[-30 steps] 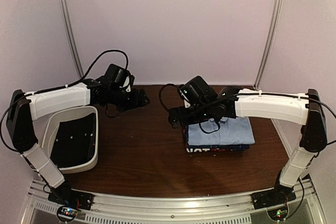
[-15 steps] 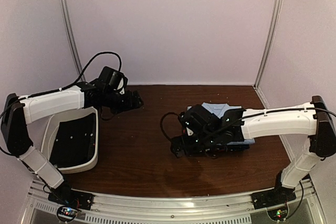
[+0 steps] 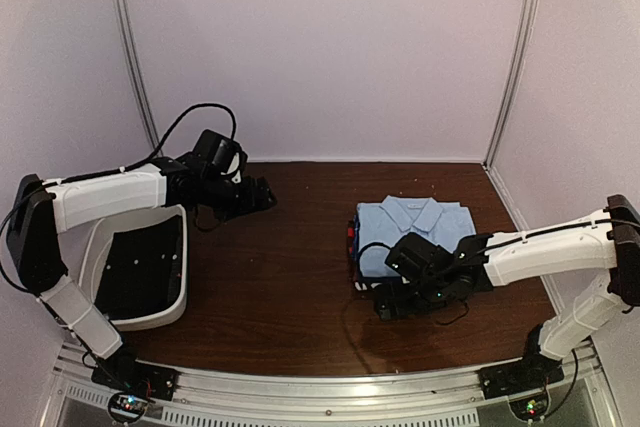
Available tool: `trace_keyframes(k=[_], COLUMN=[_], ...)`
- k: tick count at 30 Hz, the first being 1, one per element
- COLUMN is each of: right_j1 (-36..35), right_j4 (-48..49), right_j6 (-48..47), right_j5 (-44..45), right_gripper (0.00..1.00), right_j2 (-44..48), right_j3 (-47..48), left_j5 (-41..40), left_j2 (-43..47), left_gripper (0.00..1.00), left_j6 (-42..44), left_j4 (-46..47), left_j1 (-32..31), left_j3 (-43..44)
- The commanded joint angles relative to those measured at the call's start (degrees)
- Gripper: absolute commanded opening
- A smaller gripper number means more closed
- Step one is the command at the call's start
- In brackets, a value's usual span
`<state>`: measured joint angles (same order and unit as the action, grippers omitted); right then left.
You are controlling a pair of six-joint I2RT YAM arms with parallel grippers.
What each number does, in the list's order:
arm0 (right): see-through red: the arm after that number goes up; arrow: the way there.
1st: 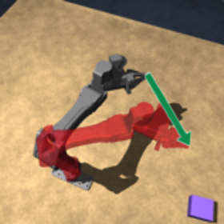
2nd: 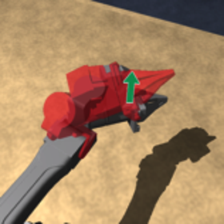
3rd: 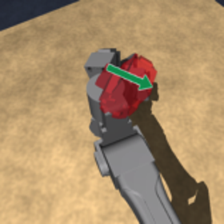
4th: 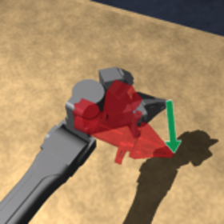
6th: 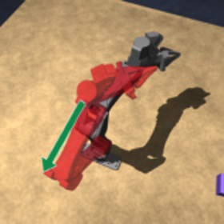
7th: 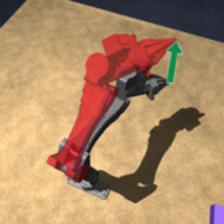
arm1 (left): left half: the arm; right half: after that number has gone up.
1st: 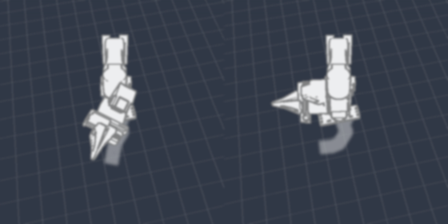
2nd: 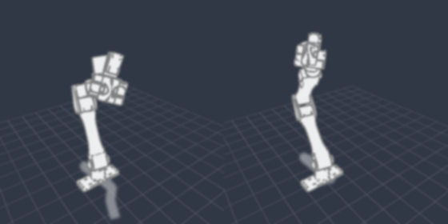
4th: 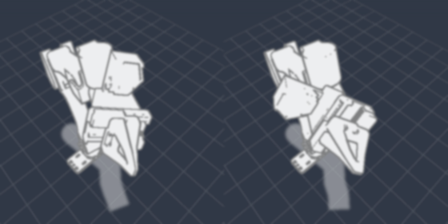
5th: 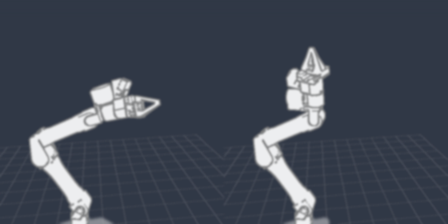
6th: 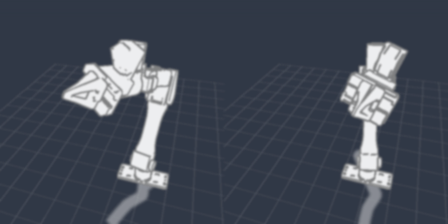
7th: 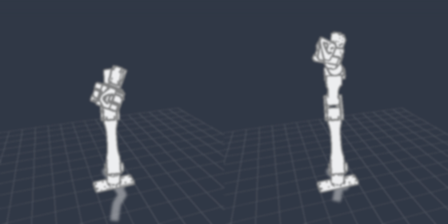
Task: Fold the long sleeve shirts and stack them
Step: Move the square-folded shirt to the corner of the board.
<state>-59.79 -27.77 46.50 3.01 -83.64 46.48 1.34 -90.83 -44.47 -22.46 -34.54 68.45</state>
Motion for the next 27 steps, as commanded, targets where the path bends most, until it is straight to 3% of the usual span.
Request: trace_keyframes(k=[1, 16, 27], right_j1=[3.4, 14.8, 21.1], right_j4=[1.5, 10.4, 11.4], right_j6=[0.8, -7.2, -16.1], right_j5=[2.8, 10.8, 10.4], right_gripper=[1.0, 0.91, 0.9], right_j2=[1.4, -8.9, -24.6], right_j3=[-3.3, -1.8, 16.8], left_j5=[0.9, 0.9, 1.0], left_j2=[-0.7, -1.5, -1.8], left_gripper=[0.86, 0.86, 0.86], left_j6=[-0.1, 0.3, 0.8], left_j4=[1.6, 1.5, 1.2], left_j1=[0.4, 0.4, 0.4], left_j3=[1.8, 2.0, 2.5])
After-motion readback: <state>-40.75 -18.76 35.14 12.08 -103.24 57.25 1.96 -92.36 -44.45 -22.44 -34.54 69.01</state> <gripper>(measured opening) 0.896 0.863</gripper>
